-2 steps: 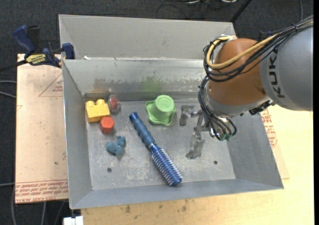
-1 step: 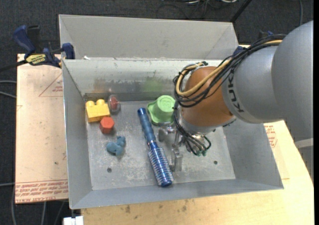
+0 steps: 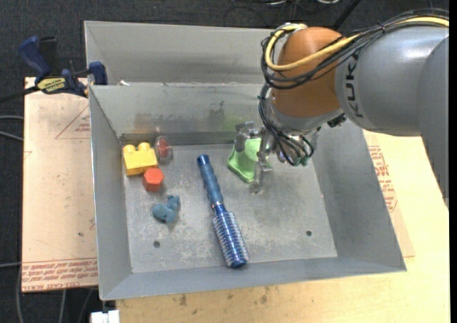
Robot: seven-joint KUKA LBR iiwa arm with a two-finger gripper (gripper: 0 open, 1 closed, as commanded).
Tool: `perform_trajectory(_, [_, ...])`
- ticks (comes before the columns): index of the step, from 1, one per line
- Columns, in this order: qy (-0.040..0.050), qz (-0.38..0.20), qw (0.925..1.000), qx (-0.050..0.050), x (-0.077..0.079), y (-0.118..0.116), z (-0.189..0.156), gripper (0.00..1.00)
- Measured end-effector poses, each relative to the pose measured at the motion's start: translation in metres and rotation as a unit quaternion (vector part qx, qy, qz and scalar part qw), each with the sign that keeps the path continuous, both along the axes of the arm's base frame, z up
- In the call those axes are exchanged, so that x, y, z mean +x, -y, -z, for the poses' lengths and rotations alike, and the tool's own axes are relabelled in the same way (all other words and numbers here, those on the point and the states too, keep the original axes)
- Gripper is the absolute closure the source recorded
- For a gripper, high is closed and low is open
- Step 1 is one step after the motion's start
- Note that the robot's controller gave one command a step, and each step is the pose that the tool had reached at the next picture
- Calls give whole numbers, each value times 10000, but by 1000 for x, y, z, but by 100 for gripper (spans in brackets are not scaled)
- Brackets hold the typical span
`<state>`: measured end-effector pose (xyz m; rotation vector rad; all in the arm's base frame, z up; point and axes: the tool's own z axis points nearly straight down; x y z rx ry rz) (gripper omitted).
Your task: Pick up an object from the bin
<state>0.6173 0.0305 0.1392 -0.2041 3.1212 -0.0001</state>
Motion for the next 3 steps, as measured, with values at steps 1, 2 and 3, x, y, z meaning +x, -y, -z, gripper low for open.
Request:
perform_trajectory(1, [-47, -288, 9996, -15, 33, 88, 72, 0])
perform_trajectory(2, [-16, -316, 9995, -2, 35, 83, 66, 100])
perform_trajectory(3, [-6, -436, 9990, -15, 30, 108, -78, 100])
